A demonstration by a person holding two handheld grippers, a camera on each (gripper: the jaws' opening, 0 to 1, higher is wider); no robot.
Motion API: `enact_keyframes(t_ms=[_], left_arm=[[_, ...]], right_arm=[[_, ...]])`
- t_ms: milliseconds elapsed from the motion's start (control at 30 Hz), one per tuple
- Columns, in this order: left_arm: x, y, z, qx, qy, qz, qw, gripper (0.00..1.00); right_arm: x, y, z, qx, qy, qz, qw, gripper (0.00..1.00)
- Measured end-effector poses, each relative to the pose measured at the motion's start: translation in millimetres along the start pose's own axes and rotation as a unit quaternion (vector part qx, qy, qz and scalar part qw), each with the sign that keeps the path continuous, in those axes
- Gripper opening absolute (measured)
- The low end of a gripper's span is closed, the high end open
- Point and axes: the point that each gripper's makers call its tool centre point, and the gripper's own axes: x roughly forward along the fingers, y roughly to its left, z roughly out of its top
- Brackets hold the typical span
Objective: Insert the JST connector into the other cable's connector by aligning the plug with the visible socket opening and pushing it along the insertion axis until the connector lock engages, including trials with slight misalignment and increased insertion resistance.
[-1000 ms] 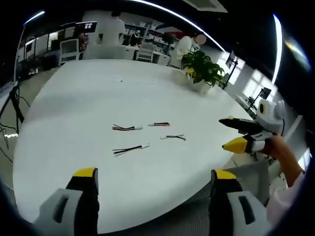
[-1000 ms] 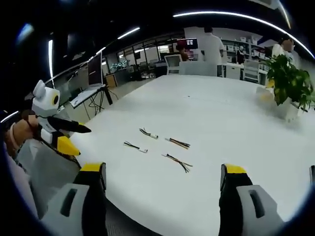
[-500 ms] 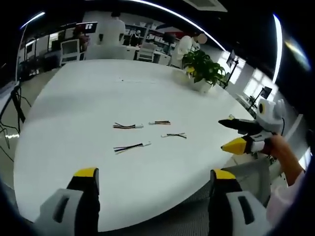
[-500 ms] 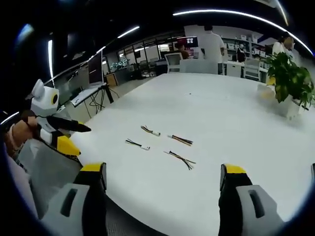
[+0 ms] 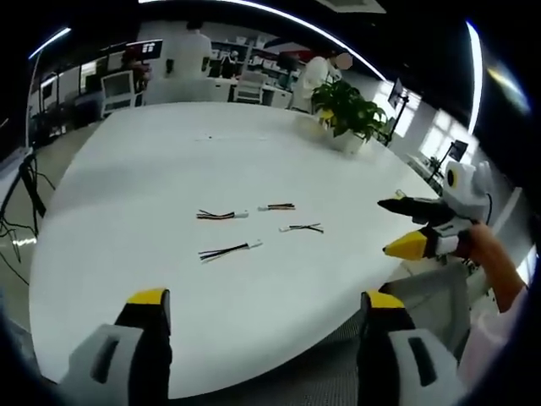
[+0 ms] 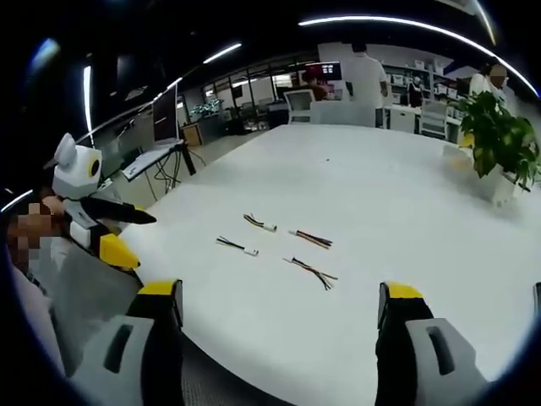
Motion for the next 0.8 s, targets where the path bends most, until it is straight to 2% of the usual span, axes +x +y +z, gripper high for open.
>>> enact_keyframes(t_ms=[800], left_arm=[[0.7,2.2,-5.0,0.001,0.007,0.004,1.0000,0.88]], right_arm=[[0.2,0.4,-0.1,0.000,0.003,-0.003,1.0000,0.92]])
